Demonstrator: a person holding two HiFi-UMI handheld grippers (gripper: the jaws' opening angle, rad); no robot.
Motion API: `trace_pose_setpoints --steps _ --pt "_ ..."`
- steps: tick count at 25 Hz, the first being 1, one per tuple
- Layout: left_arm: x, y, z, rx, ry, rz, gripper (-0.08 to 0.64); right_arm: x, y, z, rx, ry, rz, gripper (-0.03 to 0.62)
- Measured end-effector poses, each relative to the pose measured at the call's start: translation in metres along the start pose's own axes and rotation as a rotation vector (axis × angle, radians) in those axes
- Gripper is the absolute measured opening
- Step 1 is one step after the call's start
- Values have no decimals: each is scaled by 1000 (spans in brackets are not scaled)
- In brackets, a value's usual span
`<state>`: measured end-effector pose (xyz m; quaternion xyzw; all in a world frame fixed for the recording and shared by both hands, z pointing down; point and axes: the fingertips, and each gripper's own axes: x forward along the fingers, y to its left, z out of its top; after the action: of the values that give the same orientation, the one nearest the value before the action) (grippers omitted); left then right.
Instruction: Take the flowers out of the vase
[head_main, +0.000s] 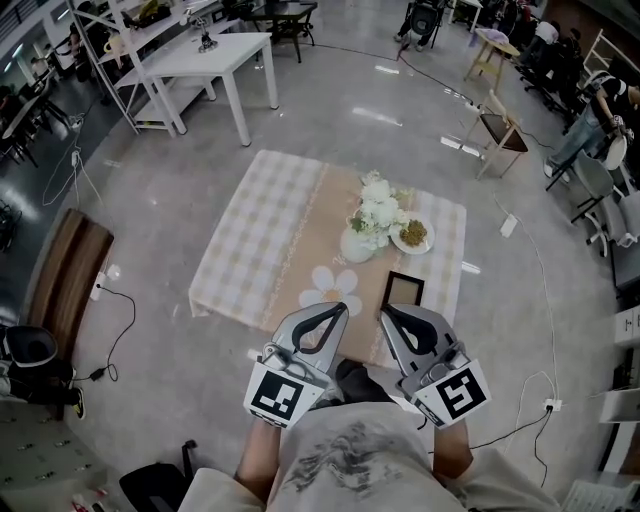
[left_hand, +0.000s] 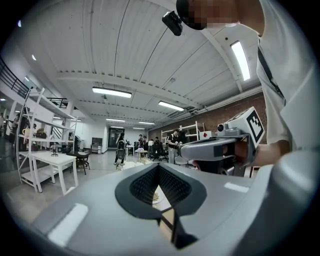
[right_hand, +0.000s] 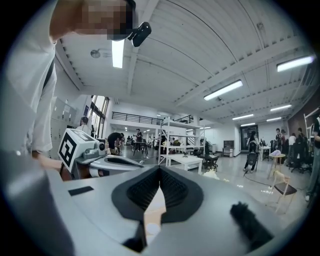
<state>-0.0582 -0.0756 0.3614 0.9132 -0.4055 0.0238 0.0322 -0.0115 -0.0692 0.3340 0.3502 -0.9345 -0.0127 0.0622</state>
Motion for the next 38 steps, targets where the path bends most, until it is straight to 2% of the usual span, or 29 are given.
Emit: trace_pose_setpoints --steps 8,11,15,18,23,27,33,36,38 --pt "34 15 -13 24 16 -6 9 13 -31 -5 4 6 -2 17" --pt "46 21 -20 65 11 -19 9 17 -43 -6 6 9 -6 17" --pt "58 29 -27 -10 35 4 9 22 -57 -9 7 14 -8 17" --pt "65 34 -32 -7 40 3 9 25 -64 -11 9 18 -9 17" --pt "76 40 -40 51 41 -19 10 30 -75 -15 17 27 -12 17" --pt "82 45 -44 10 63 -5 11 33 -82 -17 23 30 -16 17" --pt "91 53 -57 49 72 -26 23 38 -93 -19 26 38 -29 17" --pt "94 56 -63 23 71 -26 34 39 -97 -21 27 42 -36 17" --pt "97 58 -65 -27 75 -14 43 40 -101 -22 27 45 -41 17"
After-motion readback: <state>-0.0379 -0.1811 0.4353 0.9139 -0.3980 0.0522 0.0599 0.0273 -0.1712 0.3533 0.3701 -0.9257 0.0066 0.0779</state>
